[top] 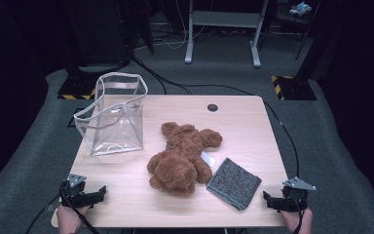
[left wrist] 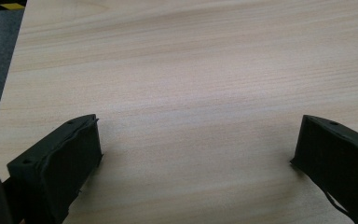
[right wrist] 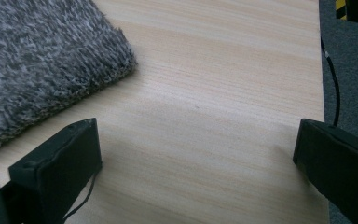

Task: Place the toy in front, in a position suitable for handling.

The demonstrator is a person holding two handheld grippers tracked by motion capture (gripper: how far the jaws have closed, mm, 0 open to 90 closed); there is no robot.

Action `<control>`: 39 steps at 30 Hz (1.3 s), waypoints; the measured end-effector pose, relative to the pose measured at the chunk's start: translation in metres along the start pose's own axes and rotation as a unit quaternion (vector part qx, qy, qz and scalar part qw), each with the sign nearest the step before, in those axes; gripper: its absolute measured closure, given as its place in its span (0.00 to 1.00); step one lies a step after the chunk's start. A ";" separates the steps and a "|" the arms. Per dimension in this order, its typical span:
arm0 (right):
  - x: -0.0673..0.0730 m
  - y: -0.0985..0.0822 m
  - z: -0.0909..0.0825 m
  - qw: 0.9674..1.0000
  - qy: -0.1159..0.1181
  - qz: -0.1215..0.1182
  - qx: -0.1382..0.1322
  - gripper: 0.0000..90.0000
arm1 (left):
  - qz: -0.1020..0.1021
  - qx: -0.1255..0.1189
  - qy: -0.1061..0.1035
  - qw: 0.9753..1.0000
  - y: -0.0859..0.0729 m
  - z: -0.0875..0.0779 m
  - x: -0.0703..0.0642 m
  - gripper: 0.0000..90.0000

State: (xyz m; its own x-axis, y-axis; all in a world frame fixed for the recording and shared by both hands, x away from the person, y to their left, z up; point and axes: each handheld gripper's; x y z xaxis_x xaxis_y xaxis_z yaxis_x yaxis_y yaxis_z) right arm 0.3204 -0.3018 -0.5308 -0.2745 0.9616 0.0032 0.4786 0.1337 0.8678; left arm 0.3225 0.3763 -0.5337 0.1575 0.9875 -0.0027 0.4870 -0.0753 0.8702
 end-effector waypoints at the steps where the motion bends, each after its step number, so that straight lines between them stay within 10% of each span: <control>1: 0.000 0.000 0.000 1.000 0.000 0.000 0.000 0.00 | 0.000 0.000 -0.001 1.000 0.000 0.000 0.000 0.00; 25: 0.002 0.011 -0.009 1.000 0.022 0.007 -0.003 0.00 | -0.004 -0.002 0.000 1.000 0.000 0.000 0.000 0.00; 39: 0.047 0.053 -0.001 0.994 0.099 -0.035 -0.011 0.00 | -0.001 0.001 0.000 1.000 0.000 0.000 0.000 0.00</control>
State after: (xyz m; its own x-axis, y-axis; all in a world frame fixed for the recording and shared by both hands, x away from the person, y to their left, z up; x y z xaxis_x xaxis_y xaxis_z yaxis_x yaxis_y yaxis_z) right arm 0.3318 -0.2502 -0.4844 -0.4663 0.8837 0.0390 0.4347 0.1906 0.8802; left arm 0.3224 0.3762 -0.5336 0.1557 0.9878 -0.0048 0.4885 -0.0728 0.8695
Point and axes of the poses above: each handheld gripper's, and its own axes: z roughly forward along the jaws, y roughly out of its top, x roughly to its left, and after that the axes turned 14 degrees about -x, right-handed
